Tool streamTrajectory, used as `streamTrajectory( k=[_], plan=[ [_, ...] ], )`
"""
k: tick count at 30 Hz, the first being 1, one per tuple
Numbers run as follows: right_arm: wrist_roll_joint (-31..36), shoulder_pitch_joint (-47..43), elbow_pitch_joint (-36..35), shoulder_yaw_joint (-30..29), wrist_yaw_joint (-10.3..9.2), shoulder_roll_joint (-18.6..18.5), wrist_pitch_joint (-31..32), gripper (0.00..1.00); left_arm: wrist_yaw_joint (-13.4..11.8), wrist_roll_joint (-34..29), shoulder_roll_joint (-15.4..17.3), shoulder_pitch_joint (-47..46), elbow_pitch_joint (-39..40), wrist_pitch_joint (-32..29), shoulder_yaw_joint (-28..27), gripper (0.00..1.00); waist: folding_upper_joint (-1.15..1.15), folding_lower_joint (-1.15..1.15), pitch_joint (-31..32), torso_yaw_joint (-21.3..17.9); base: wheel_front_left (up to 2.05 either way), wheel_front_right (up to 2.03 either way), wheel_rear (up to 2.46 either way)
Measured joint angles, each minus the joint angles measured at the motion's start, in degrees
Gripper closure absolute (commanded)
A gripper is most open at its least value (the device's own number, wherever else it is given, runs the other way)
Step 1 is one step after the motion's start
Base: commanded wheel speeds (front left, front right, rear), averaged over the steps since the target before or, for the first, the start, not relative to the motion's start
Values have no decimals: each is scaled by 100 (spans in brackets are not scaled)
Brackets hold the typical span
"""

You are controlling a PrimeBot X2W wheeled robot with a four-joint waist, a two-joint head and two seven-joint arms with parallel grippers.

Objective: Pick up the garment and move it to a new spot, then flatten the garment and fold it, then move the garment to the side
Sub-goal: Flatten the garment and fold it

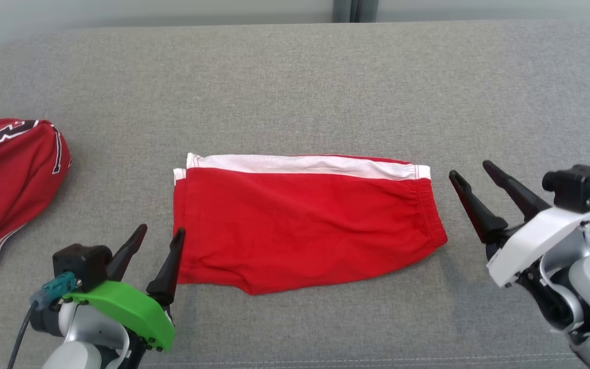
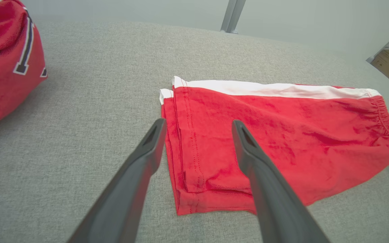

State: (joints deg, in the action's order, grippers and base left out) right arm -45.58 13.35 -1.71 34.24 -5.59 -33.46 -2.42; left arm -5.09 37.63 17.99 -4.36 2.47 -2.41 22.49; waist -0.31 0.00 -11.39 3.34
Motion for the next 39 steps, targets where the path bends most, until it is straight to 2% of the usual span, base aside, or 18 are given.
streamTrajectory(
  k=[10, 13, 20, 31, 39],
  plan=[
    [24, -620, 537, -46, -66, 544, -727, 0, -47, -446, 108, 397, -59, 717, -155, 0, 0, 0, 225, -145, 0, 0, 0],
    [24, -750, 703, -46, -108, 678, -902, 0, -57, -773, 178, 442, -112, 992, -201, 0, 0, 0, 283, -200, 0, 0, 0],
    [16, -981, 1058, -89, -109, 998, -1024, 0, -100, -862, 65, 681, -346, 1367, -191, 0, 0, 0, 485, -236, 0, 0, 0],
    [18, -1020, 1359, -114, -109, 1114, -1072, 0, -104, -957, -52, 896, -483, 1407, -48, 0, 0, 0, 725, -117, 0, 0, 0],
    [18, -462, 1915, -26, -99, 1092, -782, 0, -104, -984, -112, 870, -394, 1408, 102, 0, 0, 0, 526, 170, 0, 0, 0]
  ],
)
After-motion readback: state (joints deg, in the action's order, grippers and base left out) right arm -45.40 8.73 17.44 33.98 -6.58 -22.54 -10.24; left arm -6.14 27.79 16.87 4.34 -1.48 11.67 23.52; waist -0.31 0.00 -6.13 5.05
